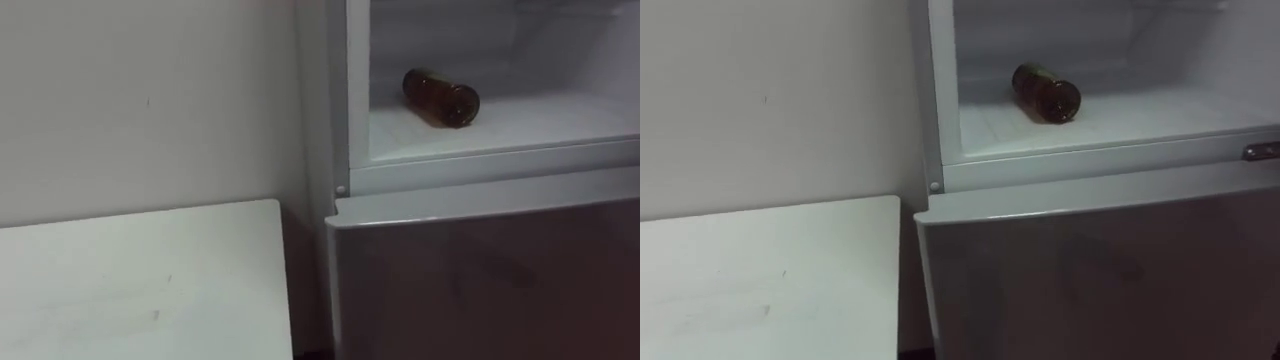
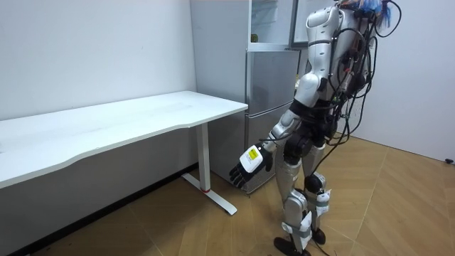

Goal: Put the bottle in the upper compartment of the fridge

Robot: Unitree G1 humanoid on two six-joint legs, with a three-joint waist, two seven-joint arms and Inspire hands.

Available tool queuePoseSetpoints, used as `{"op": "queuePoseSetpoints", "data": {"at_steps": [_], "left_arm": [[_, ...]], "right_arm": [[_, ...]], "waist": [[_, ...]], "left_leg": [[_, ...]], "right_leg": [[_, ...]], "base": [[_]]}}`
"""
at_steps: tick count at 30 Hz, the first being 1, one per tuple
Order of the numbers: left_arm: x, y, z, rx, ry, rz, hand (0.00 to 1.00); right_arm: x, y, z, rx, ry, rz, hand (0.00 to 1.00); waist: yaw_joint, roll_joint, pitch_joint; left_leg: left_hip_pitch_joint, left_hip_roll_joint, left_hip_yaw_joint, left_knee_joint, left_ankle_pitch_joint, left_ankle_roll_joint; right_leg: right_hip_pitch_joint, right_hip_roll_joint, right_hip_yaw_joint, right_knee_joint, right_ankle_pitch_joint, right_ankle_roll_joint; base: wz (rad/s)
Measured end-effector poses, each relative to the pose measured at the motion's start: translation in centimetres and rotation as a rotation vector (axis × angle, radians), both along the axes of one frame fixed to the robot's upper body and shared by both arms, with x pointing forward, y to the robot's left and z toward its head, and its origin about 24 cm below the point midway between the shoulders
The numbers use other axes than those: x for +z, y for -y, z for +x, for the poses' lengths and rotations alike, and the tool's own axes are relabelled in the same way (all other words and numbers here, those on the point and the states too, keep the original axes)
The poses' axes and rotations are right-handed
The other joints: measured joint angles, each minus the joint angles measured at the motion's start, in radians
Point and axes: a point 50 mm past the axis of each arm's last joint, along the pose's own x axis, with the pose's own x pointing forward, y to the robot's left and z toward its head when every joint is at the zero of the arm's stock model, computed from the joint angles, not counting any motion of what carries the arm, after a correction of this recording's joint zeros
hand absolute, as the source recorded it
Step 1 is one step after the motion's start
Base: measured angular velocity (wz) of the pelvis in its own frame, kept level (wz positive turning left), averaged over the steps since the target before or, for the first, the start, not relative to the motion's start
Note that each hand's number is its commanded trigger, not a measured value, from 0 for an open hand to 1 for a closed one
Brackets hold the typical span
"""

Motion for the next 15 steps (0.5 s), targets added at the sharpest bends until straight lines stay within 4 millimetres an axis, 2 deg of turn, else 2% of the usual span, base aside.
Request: {"op": "queuePoseSetpoints", "data": {"at_steps": [3,5,8,10,15], "left_arm": [[0.0,0.0,0.1,-0.003,-0.001,-0.002,0.00],[-0.1,0.1,-0.6,-0.002,-0.022,-0.011,0.00],[-0.1,0.0,-1.5,-0.023,-0.064,-0.008,0.00],[-0.2,-0.3,-2.2,-0.026,-0.111,-0.006,0.00],[-0.4,-0.1,-2.3,-0.048,-0.155,-0.028,0.00]], "right_arm": [[-2.4,-0.1,-2.2,-0.008,-0.159,0.081,0.00],[-3.8,-0.1,-3.8,-0.037,-0.243,0.183,0.00],[-5.6,-0.5,-6.6,-0.112,-0.349,0.407,0.00],[-6.6,-1.2,-8.1,-0.135,-0.402,0.569,0.00],[-7.5,-2.9,-8.4,-0.084,-0.411,0.793,0.00]], "waist": [[0.005,-0.004,0.0003],[0.004,-0.006,-0.0001],[0.006,-0.018,-0.0005],[0.005,-0.032,0.0025],[0.006,-0.047,0.0070]], "left_leg": [[0.003,0.001,0.005,-0.003,0.000,0.000],[0.005,0.001,0.006,-0.005,-0.001,0.000],[0.005,0.001,0.005,-0.004,-0.002,0.000],[0.004,0.002,0.005,-0.002,-0.003,-0.001],[0.002,0.002,-0.002,0.006,-0.009,0.000]], "right_leg": [[0.001,0.000,0.003,-0.001,-0.001,0.000],[0.001,0.000,0.007,0.000,-0.002,0.000],[0.001,-0.003,0.002,0.000,-0.004,0.000],[0.002,-0.006,0.000,0.001,-0.004,-0.001],[0.011,-0.007,-0.004,-0.002,-0.005,0.000]], "base": [[-0.03],[0.00],[0.00],[0.00],[0.02]]}}
